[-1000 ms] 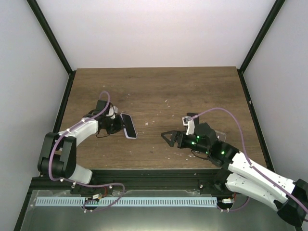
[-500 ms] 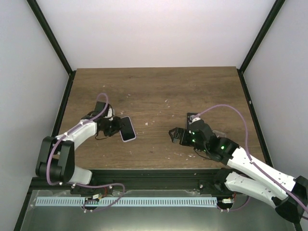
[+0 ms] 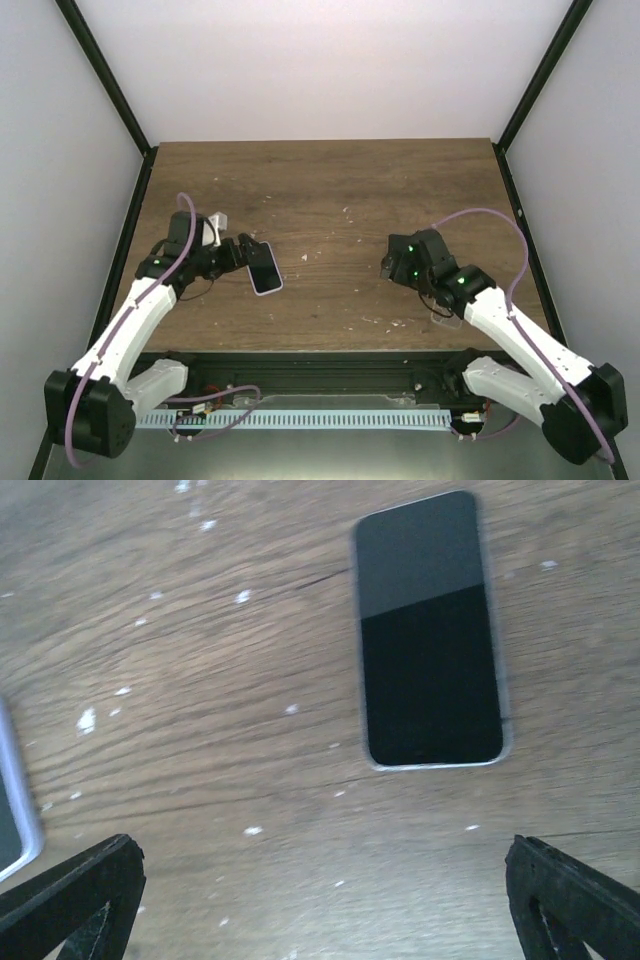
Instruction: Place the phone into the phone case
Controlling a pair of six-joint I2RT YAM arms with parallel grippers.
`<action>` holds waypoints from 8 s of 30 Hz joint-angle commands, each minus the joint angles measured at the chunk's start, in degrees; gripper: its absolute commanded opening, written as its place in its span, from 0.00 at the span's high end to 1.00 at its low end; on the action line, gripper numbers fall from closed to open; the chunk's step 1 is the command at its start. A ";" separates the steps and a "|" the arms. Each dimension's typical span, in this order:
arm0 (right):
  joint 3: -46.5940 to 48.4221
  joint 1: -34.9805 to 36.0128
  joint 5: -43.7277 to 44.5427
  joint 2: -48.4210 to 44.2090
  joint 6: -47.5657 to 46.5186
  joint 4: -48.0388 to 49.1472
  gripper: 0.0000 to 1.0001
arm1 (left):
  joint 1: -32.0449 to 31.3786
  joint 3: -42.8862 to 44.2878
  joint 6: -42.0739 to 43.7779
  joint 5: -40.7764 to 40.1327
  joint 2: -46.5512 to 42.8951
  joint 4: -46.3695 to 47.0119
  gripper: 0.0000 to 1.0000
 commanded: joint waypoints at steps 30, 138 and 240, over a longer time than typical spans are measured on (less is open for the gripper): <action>5.24 -28.06 -0.82 30.29 -12.11 3.15 0.75 | -0.17 0.03 10.74 5.07 -15.41 -1.34 0.03; 23.64 0.76 0.84 39.98 -10.85 -1.40 0.12 | -0.06 0.32 10.57 0.18 -15.62 -2.43 0.03; 16.18 13.14 -5.51 36.64 -6.85 2.17 0.41 | 0.03 0.50 10.57 -0.31 -15.80 -2.60 0.03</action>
